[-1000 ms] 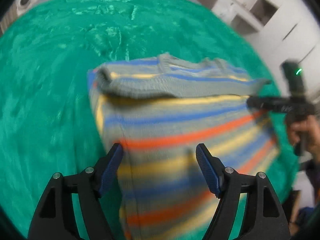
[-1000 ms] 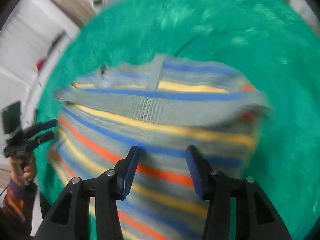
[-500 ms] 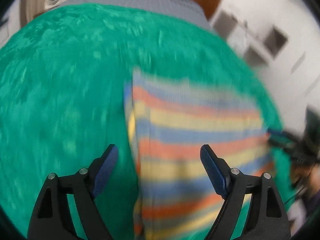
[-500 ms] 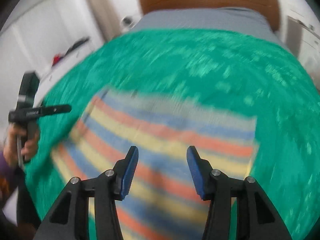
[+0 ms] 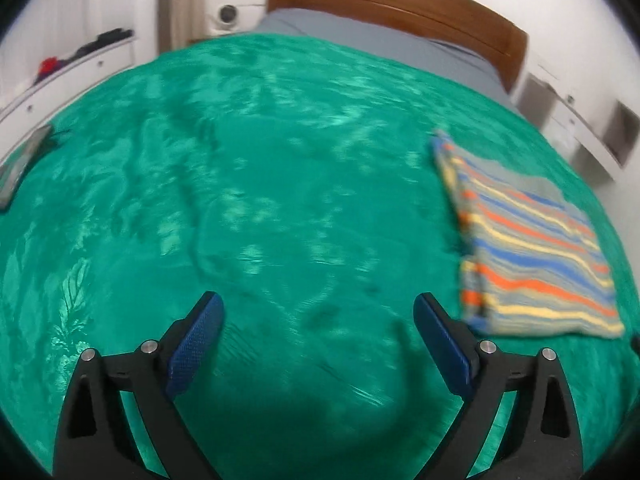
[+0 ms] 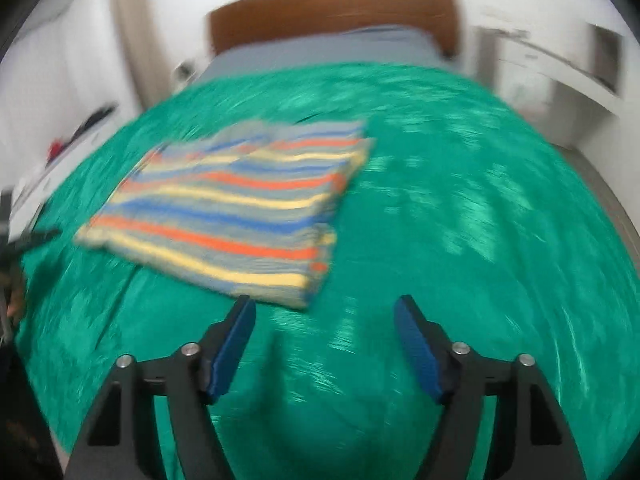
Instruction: Fold small clothes
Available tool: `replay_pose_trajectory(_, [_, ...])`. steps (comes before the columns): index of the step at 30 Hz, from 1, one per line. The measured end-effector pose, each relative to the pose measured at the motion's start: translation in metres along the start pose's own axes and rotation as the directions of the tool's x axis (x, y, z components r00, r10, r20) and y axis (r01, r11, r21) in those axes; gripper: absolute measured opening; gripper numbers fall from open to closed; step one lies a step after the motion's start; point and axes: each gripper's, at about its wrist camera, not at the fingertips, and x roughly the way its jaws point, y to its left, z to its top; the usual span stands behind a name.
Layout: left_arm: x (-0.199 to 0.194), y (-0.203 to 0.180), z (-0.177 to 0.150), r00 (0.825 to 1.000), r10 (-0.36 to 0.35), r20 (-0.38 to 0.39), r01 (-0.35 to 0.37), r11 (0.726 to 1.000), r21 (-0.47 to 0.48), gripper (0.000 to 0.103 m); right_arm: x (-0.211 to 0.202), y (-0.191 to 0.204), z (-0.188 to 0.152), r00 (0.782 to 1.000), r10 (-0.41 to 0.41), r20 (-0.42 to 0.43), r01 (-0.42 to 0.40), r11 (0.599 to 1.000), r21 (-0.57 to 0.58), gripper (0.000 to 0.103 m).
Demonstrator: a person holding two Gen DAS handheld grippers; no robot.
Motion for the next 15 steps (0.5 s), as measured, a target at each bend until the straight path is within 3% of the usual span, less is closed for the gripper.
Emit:
replay_pose_trajectory(5, [0.014, 0.01, -0.015, 1.0, -0.004, 0.028, 0.004, 1.0, -0.005, 0.099, 0.015, -0.029, -0.025, 0.999, -0.039, 0.008, 0.037, 0.983, 0.18, 0.073])
replay_pose_trajectory(9, [0.017, 0.005, -0.02, 0.999, -0.001, 0.036, 0.001, 1.0, 0.016, 0.102, 0.021, -0.026, -0.029, 0.999, -0.031, 0.044, 0.024, 0.988, 0.15, 0.082])
replay_pose_trajectory(15, [0.016, 0.007, -0.026, 0.998, -0.006, 0.055, 0.005, 1.0, 0.016, 0.102, 0.024, -0.027, -0.031, 0.998, -0.005, 0.06, -0.004, 0.987, 0.159, 0.084])
